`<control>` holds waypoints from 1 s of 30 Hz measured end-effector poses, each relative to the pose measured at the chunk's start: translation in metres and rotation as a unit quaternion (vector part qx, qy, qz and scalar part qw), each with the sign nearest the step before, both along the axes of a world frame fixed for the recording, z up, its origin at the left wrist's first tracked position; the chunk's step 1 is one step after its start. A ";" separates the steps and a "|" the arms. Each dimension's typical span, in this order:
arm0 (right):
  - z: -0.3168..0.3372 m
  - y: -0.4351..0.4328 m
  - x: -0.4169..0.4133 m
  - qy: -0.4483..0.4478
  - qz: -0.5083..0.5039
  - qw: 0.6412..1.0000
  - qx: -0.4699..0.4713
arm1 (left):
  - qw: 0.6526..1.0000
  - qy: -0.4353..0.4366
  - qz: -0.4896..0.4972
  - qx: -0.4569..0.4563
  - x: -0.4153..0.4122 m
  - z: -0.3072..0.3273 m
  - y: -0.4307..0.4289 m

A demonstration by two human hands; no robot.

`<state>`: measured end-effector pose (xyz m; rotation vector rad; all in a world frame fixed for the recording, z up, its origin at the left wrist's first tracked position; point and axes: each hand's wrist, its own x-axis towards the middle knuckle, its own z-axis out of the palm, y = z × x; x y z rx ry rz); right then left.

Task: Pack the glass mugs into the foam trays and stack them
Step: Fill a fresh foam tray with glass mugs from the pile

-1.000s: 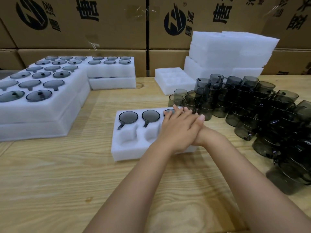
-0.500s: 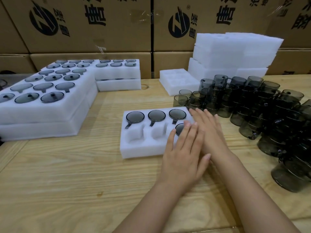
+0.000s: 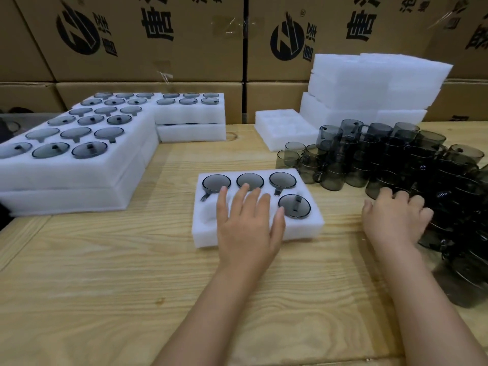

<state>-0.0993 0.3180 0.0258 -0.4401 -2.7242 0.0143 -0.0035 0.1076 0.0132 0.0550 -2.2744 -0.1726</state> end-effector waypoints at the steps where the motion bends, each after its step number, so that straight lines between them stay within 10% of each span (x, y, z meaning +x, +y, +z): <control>1: 0.000 -0.002 0.001 0.007 0.008 1.000 -0.010 | 1.000 -0.002 0.010 0.013 -0.001 0.000 -0.005; 18: 0.004 -0.041 0.017 0.052 0.177 0.981 -0.052 | 0.998 -0.006 0.038 0.045 -0.006 -0.004 -0.023; 23: 0.026 -0.055 0.039 0.289 0.426 0.842 -0.162 | 0.978 0.002 -0.166 0.126 -0.002 0.005 -0.019; 26: 0.031 -0.074 0.055 0.267 0.553 0.764 -0.200 | 0.930 -0.076 -0.283 0.220 0.003 0.009 -0.017; 30: 0.024 -0.088 0.062 0.219 0.584 0.750 -0.221 | 0.899 -0.096 -0.283 0.320 0.001 0.008 -0.015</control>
